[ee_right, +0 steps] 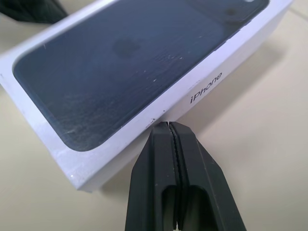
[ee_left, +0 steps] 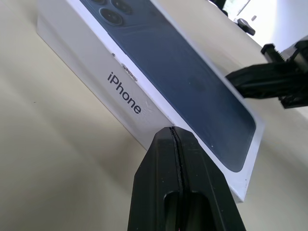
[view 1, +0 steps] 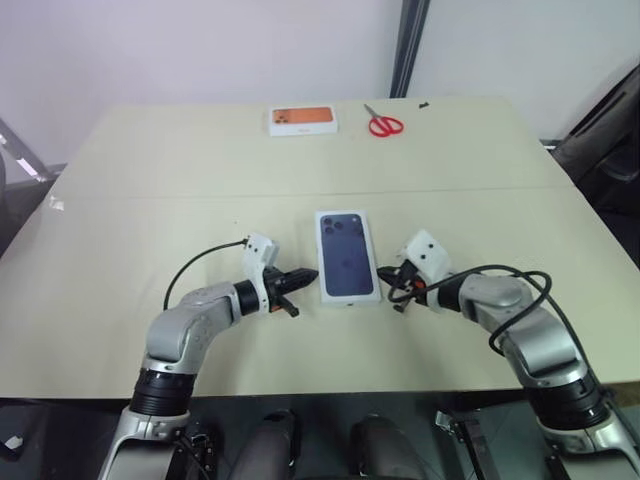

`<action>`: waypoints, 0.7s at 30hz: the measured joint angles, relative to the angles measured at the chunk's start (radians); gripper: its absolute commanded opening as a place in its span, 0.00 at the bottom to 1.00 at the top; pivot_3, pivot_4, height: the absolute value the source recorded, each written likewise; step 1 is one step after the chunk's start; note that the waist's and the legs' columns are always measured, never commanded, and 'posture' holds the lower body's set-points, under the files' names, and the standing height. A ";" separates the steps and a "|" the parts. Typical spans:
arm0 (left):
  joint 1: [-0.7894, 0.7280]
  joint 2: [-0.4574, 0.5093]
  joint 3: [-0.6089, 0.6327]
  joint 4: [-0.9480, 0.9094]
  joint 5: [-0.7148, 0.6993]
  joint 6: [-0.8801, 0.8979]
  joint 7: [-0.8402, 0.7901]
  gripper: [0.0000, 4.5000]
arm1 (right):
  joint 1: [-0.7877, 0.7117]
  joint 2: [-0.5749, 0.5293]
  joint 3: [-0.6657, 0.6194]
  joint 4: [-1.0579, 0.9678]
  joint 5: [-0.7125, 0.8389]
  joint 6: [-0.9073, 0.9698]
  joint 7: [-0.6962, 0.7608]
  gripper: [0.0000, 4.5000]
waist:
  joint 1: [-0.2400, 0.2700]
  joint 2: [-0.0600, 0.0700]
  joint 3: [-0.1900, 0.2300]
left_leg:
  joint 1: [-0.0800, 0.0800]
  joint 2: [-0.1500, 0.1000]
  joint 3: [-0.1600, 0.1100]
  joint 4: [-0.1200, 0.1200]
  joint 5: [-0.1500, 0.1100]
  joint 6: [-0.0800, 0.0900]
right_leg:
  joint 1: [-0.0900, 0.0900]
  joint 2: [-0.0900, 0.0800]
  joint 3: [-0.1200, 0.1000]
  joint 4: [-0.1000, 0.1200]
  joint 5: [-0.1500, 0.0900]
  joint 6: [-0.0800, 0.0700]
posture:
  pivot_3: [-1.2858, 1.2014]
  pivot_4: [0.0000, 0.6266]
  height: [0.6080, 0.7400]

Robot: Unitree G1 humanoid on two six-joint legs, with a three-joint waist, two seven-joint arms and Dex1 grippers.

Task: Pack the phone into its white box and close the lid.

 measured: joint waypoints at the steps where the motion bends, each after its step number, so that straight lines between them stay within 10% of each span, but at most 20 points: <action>1: 0.000 -0.001 0.000 0.000 0.000 0.000 0.000 0.00 | -0.008 0.002 -0.008 -0.003 0.009 0.004 0.000 0.01 | 0.000 0.000 0.000 | 0.000 0.000 0.000 0.000 0.000 0.000 | 0.000 0.000 0.000 0.000 0.000 0.000 | 0.52 0.24 0.95; 21: -0.034 -0.037 -0.017 0.028 -0.007 -0.005 0.016 0.00 | -0.009 -0.008 0.075 -0.001 -0.021 -0.043 -0.008 0.01 | 0.000 0.000 0.000 | 0.000 0.000 0.000 0.000 0.000 0.000 | 0.000 0.000 0.000 0.000 0.000 0.000 | 0.52 0.24 0.95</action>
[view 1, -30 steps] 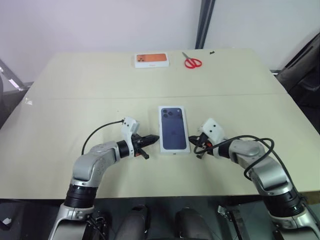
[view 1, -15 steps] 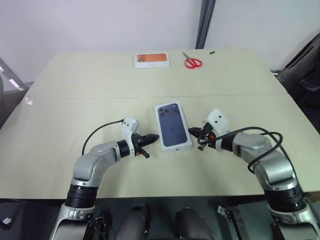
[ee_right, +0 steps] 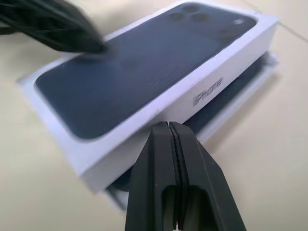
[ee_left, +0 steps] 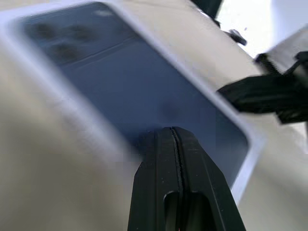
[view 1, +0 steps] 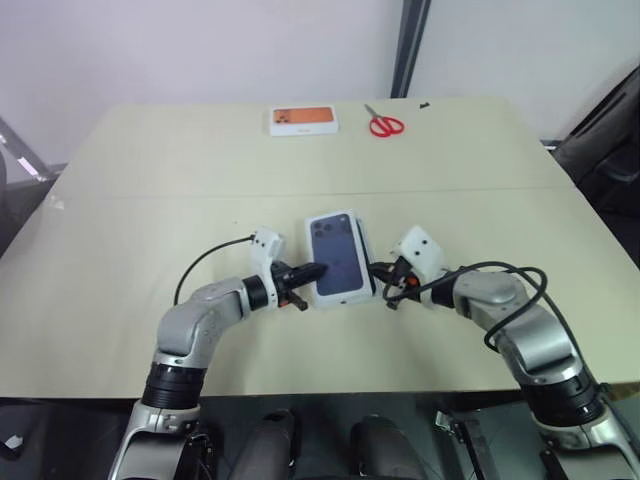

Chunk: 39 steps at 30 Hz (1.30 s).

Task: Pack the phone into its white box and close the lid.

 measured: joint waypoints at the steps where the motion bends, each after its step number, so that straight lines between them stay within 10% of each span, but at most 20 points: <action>1: 0.001 0.001 -0.002 0.000 0.000 0.000 0.000 0.00 | 0.002 -0.005 0.003 0.002 -0.003 -0.001 0.000 0.01 | 0.000 0.000 0.000 | 0.000 0.000 0.000 0.000 0.000 0.000 | 0.000 0.000 0.000 0.000 0.000 0.000 | 0.52 0.24 0.95; 39: -0.158 -0.053 -0.065 0.285 0.157 -0.238 0.013 0.00 | -0.148 0.075 0.119 0.195 -0.158 -0.147 -0.052 0.01 | 0.021 -0.003 -0.003 | 0.017 0.000 -0.001 -0.001 -0.002 0.003 | 0.018 0.000 -0.002 -0.009 0.000 0.000 | 0.52 0.24 0.95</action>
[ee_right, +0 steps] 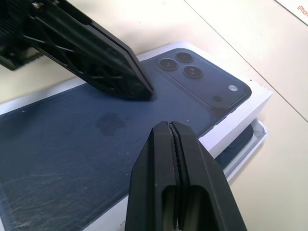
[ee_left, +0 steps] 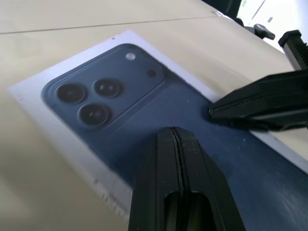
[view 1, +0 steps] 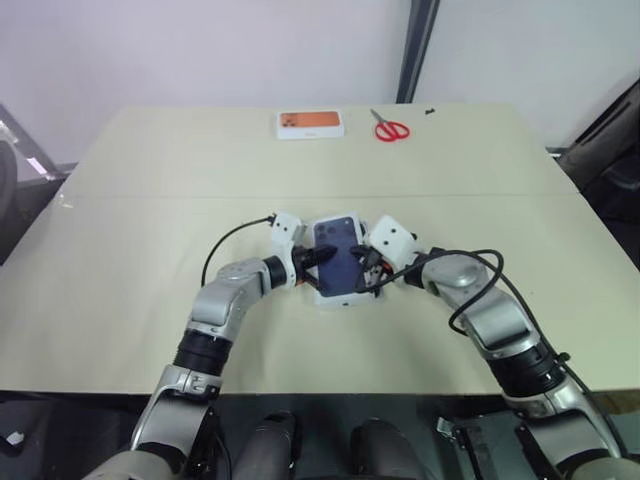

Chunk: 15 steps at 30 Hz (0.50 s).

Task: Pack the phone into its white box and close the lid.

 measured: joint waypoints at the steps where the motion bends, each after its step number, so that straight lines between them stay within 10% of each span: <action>1: 0.004 0.001 0.002 -0.006 -0.003 0.004 -0.003 0.00 | 0.000 0.001 -0.005 0.000 0.000 0.004 0.000 0.01 | 0.001 0.000 0.000 | 0.000 0.000 -0.001 0.000 0.000 0.000 | 0.001 0.000 -0.001 -0.002 0.000 0.000 | 0.52 0.24 0.95; 15: 0.049 0.064 0.087 -0.075 -0.041 0.087 0.032 0.00 | -0.014 0.043 -0.150 0.038 0.053 0.019 -0.036 0.01 | -0.005 0.002 0.002 | -0.003 0.000 0.000 -0.002 0.000 0.000 | 0.000 0.000 0.000 -0.001 0.000 0.000 | 0.52 0.24 0.95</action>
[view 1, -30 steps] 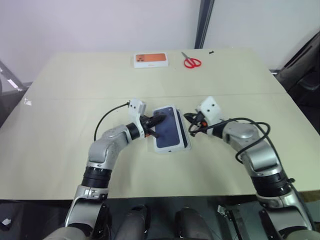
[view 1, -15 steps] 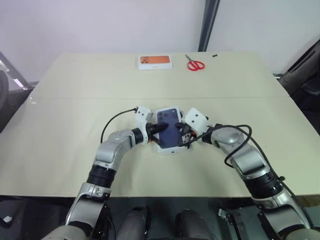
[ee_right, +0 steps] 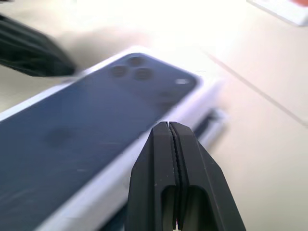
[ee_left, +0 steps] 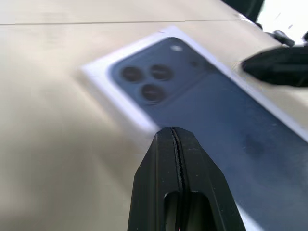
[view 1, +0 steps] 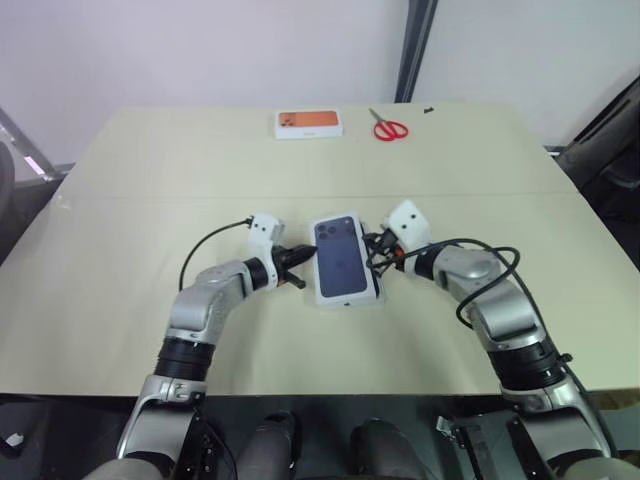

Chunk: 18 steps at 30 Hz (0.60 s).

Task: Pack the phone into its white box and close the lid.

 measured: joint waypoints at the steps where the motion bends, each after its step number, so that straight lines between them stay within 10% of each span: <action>1: 0.005 0.002 0.000 -0.004 -0.001 0.006 0.000 0.00 | 0.000 -0.005 0.000 0.001 -0.001 -0.001 0.000 0.01 | -0.001 0.000 0.000 | 0.000 0.000 0.000 0.000 0.000 0.000 | 0.000 0.000 0.000 0.000 0.000 0.000 | 0.52 0.24 0.95; 18: 0.006 -0.014 -0.051 0.010 0.004 0.082 -0.001 0.00 | 0.030 -0.036 0.042 0.001 -0.014 -0.014 0.028 0.01 | 0.003 0.001 0.001 | 0.000 0.000 0.000 0.000 0.000 0.000 | 0.000 0.000 0.000 -0.001 0.000 0.000 | 0.52 0.24 0.95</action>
